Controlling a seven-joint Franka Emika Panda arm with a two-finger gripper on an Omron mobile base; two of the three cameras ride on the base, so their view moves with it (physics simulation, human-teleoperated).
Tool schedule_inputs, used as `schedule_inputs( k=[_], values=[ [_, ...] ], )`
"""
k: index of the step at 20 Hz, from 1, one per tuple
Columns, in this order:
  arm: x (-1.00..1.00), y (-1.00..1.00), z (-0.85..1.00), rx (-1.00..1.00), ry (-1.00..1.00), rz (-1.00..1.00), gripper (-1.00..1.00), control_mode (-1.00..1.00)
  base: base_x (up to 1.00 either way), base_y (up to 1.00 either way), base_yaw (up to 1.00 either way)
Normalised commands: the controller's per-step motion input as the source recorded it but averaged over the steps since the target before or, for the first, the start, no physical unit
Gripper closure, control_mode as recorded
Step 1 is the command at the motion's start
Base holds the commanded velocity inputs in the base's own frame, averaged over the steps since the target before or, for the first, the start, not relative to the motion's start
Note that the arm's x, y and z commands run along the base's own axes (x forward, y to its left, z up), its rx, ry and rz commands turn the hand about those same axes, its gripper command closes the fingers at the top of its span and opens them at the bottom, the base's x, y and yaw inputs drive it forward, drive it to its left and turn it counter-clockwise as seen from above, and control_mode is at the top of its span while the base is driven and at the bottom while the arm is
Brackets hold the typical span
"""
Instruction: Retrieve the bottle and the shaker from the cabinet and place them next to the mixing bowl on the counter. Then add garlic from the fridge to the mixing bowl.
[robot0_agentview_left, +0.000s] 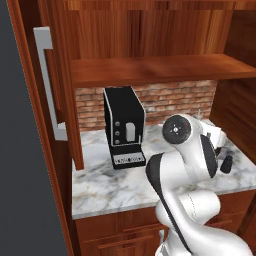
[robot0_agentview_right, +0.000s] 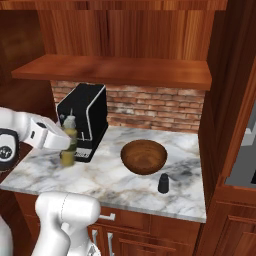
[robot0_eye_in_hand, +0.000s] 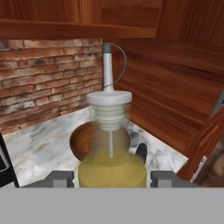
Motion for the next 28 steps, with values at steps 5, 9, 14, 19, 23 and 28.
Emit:
schedule_inputs(
  k=[5,9,14,19,23,28],
  values=[
    [0.37,-0.18,-0.39,-0.03,-0.1,0.0,1.0,-1.0,0.0,0.0,0.0],
    [0.34,-0.05,-0.47,-0.05,-0.1,0.01,1.0,-1.0,0.0,0.0,0.0],
    [0.18,-0.02,-0.49,-0.08,-0.12,0.0,1.0,-1.0,0.0,0.0,0.0],
    [0.04,-0.14,-0.45,-0.08,-0.07,0.0,1.0,-1.0,0.0,0.0,0.0],
    [0.05,-0.09,-0.43,-0.05,-0.02,-0.02,1.0,-1.0,0.0,0.0,0.0],
    [0.1,-0.06,-0.4,-0.02,-0.03,-0.05,1.0,-1.0,0.0,0.0,0.0]
  ],
)
